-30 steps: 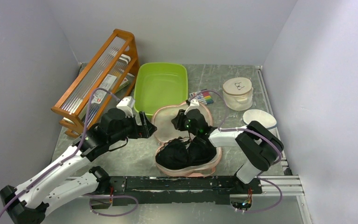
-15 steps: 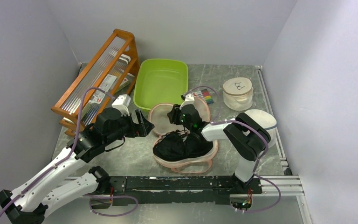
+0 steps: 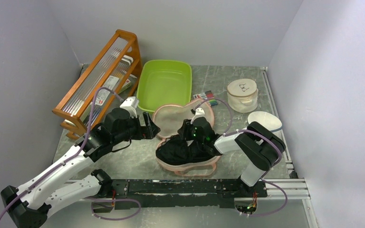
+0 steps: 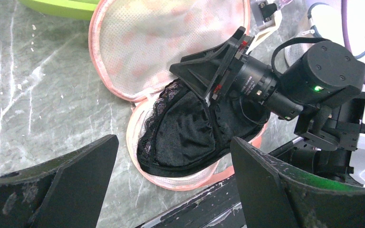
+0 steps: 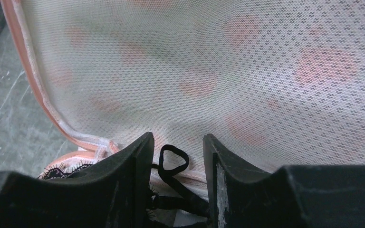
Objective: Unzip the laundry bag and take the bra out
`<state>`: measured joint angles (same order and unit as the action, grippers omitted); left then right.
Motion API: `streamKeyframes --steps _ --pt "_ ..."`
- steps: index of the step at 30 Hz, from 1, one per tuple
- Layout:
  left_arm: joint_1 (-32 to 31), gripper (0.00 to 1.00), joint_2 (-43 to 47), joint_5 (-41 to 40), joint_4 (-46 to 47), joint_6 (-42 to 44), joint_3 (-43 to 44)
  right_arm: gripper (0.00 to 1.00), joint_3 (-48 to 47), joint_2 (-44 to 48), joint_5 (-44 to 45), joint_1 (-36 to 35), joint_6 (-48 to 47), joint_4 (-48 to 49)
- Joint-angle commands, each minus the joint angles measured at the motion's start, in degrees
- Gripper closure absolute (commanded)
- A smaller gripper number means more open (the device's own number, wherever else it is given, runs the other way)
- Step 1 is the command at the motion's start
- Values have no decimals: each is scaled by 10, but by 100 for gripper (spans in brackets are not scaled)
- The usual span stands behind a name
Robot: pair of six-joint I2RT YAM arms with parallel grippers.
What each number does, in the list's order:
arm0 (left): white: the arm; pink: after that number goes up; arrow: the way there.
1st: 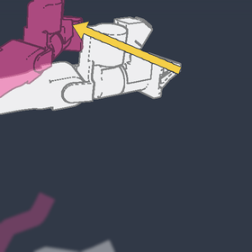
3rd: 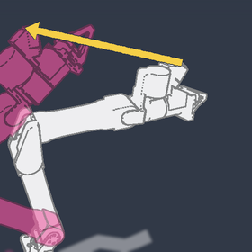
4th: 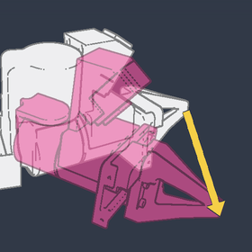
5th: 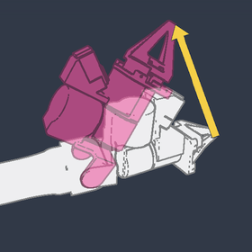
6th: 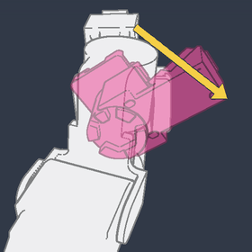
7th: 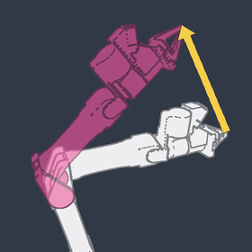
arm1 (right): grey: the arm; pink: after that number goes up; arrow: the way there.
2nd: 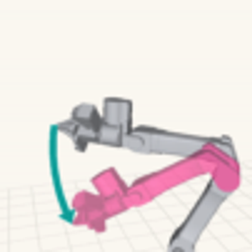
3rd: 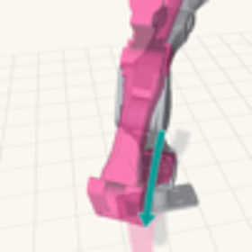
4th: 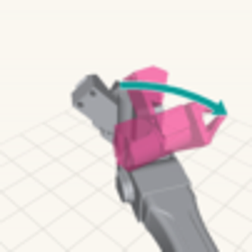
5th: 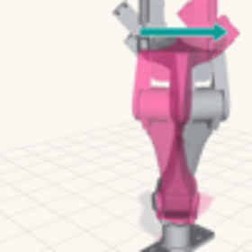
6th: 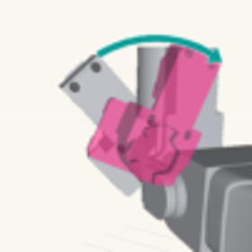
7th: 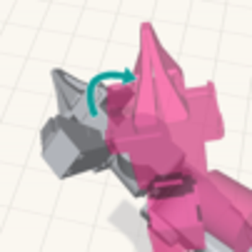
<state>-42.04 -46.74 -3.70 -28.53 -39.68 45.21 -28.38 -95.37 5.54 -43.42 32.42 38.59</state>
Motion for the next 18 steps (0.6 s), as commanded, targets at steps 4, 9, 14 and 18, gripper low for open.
streamKeyframes --steps 4,9,14,18 --pt "4 0 6 21 15 4 6 57 56 30 -91 3 22 -13" --pt "3 0 19 24 31 -2 -11 56 83 73 -120 2 17 -63" --pt "3 0 -3 44 40 -3 -10 55 72 133 -126 2 11 -113" --pt "3 0 -25 71 45 -2 -6 49 31 204 -95 2 -9 -192"
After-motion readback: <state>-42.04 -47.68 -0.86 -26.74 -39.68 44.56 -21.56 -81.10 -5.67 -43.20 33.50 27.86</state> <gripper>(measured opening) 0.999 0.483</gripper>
